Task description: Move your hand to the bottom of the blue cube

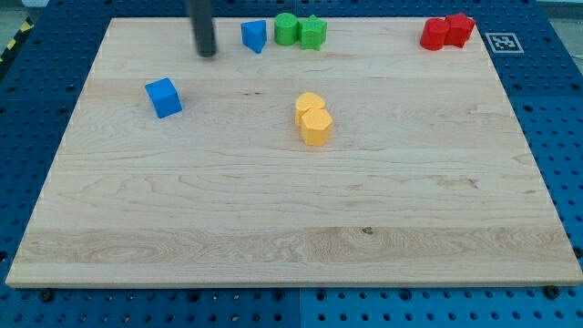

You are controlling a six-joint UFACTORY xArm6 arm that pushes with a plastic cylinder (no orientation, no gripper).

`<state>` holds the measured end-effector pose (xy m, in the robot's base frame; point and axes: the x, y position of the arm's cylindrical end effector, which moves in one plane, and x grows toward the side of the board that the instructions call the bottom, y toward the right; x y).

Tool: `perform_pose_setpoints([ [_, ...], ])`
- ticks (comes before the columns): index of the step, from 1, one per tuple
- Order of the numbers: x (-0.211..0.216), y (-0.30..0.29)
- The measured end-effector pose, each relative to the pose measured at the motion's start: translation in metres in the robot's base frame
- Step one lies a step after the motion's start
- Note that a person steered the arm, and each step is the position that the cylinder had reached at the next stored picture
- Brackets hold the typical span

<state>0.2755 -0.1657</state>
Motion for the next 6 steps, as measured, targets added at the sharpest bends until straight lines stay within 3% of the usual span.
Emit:
perform_pose_setpoints([
  [1, 0.012, -0.063],
  [3, 0.125, -0.114],
  [4, 0.164, -0.099],
  [6, 0.166, -0.058],
])
